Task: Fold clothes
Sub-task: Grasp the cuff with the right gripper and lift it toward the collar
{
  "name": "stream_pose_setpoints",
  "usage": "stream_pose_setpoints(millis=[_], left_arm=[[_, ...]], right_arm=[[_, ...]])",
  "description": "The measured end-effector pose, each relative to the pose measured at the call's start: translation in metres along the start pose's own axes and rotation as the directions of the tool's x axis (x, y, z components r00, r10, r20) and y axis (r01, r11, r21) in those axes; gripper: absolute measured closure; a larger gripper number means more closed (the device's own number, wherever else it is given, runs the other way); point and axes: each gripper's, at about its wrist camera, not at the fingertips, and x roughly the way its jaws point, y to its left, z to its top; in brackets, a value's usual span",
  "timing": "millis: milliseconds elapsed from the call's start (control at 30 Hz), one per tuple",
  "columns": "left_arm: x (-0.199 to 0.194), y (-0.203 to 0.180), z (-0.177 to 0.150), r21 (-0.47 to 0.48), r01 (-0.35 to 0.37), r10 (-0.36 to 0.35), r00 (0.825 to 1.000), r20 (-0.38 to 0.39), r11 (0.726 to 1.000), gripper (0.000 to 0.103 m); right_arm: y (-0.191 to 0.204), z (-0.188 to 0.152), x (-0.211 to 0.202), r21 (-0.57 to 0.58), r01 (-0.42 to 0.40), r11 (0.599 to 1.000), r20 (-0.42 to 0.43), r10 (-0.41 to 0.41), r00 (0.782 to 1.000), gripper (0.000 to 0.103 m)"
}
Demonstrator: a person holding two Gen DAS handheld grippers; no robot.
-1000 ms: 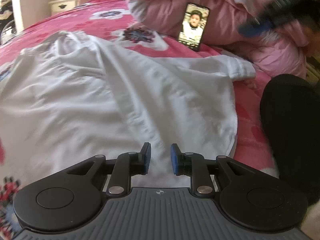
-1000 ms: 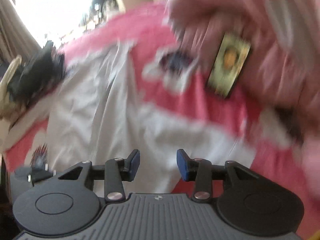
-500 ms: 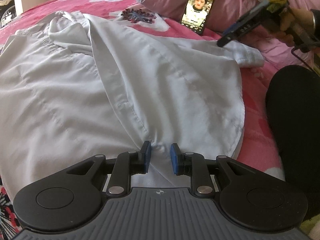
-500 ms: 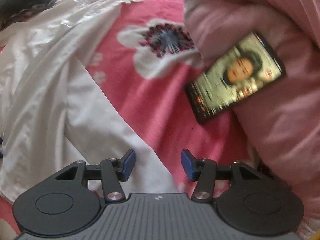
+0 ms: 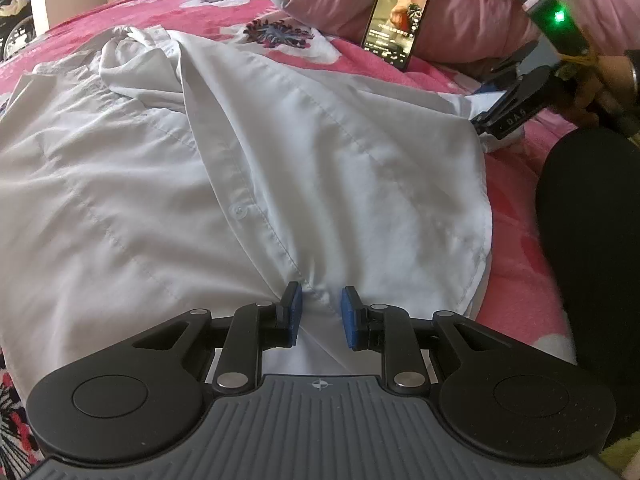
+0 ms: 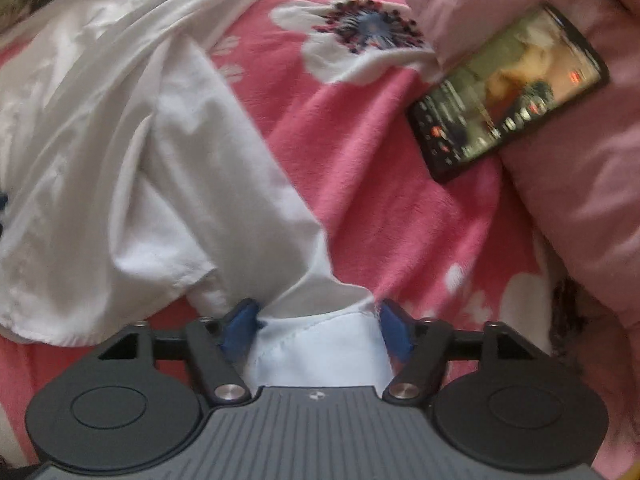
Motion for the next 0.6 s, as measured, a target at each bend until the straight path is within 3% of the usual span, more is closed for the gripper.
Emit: stream_pose_setpoints(millis=[67,100,133,200,267,400,600], left_arm=[[0.0,-0.001,0.0,0.003,-0.002,0.002,1.0,0.002,1.0,0.081],[0.0,-0.001,-0.001,0.006,-0.003,0.003,1.0,0.003,1.0,0.081],[0.0,-0.001,-0.001,0.011,-0.004,0.004,1.0,0.004,1.0,0.081],[0.0,-0.002,-0.001,0.017,-0.005,0.005,1.0,0.005,1.0,0.081],[-0.001,-0.003,-0.002,0.02,-0.006,0.005,1.0,0.006,1.0,0.081],[-0.001,-0.003,-0.003,0.019,-0.005,0.005,1.0,0.006,1.0,0.081],[0.0,-0.002,-0.004,0.025,-0.002,0.002,1.0,0.007,1.0,0.081]], right_arm=[[0.011,0.002,-0.009,-0.036,0.06,0.998,0.011,-0.06,0.998,0.068],[0.014,0.006,-0.016,-0.044,0.108,0.993,0.027,-0.106,0.994,0.093],[0.012,0.012,-0.024,-0.032,0.155,0.987,0.057,-0.153,0.987,0.097],[0.009,0.024,-0.04,-0.004,0.249,0.969,0.114,-0.247,0.962,0.097],[-0.003,0.043,-0.061,0.065,0.333,0.941,0.179,-0.34,0.923,0.097],[-0.033,0.099,-0.11,0.179,0.45,0.875,0.304,-0.484,0.821,0.097],[-0.049,0.196,-0.16,0.188,0.582,0.792,0.463,-0.594,0.659,0.097]])
